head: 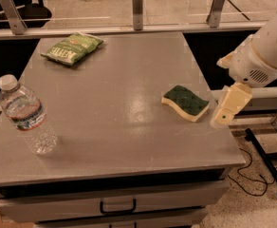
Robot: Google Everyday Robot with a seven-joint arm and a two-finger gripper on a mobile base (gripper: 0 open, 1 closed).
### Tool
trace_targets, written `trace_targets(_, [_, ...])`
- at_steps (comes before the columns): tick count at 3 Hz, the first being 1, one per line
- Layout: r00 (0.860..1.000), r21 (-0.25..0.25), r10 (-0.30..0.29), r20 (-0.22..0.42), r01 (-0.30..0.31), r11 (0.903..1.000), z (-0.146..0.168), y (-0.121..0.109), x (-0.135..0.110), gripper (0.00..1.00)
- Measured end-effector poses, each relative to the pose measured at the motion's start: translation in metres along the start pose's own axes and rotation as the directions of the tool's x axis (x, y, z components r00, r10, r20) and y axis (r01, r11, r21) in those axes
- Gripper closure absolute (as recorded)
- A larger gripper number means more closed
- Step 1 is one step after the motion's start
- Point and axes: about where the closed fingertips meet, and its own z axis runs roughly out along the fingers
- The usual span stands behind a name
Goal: Pick sponge
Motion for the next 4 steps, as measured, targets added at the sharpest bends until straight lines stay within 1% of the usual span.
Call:
trace_targets(1, [0.999, -0.02, 0.033, 0.042, -0.032, 0.9993, 0.032, -0.008, -0.002, 0.0])
trace_targets(2, [0.996, -0.036, 0.064, 0.061, -0.062, 0.9975, 0.056, -0.009, -0.001, 0.18])
trace_targets(3, [0.993, -0.051, 0.1, 0.068, -0.097, 0.994, 0.074, -0.012, 0.002, 0.42])
trace_targets(4, [0.99, -0.071, 0.119, 0.073, -0.114, 0.991, 0.08, -0.012, -0.001, 0.64])
